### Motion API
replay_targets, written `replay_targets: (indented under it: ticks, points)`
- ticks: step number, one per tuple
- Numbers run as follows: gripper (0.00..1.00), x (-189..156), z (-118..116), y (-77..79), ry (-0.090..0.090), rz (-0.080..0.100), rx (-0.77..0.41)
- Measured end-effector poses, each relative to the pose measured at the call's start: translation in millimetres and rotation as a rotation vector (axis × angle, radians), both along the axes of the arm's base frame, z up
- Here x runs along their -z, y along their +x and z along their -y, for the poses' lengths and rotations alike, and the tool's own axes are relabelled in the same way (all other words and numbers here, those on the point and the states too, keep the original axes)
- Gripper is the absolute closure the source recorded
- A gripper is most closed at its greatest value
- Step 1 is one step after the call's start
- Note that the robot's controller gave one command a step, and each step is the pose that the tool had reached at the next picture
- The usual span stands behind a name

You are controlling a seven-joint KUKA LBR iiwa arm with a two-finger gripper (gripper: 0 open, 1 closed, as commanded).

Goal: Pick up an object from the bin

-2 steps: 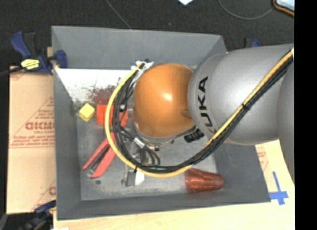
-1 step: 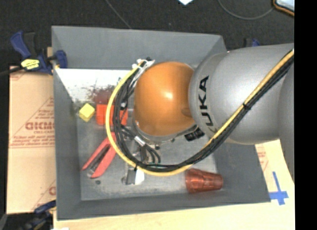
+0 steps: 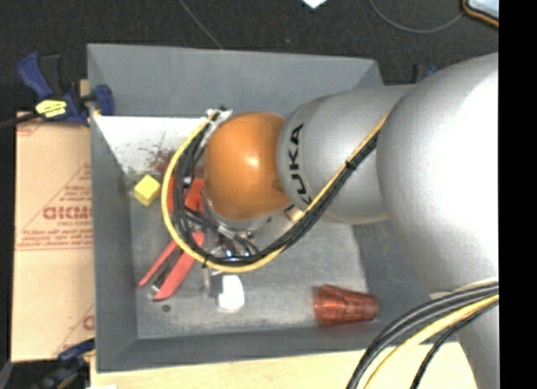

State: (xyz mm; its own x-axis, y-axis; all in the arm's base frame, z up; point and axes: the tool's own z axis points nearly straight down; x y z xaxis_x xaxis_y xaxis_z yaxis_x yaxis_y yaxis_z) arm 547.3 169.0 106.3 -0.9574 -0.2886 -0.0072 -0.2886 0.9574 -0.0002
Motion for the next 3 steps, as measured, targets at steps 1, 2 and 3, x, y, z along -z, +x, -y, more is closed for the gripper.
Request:
replay_targets:
  ticks: [1,2,3]
  points:
    - [0.0,-40.7,-5.7,-0.8,0.001,0.004,-0.092]
    - [0.0,1.1,-15.5,7.8,-0.002,-0.001,-0.334]
    - [0.0,33.3,-6.7,22.1,0.0,0.01,-0.478]
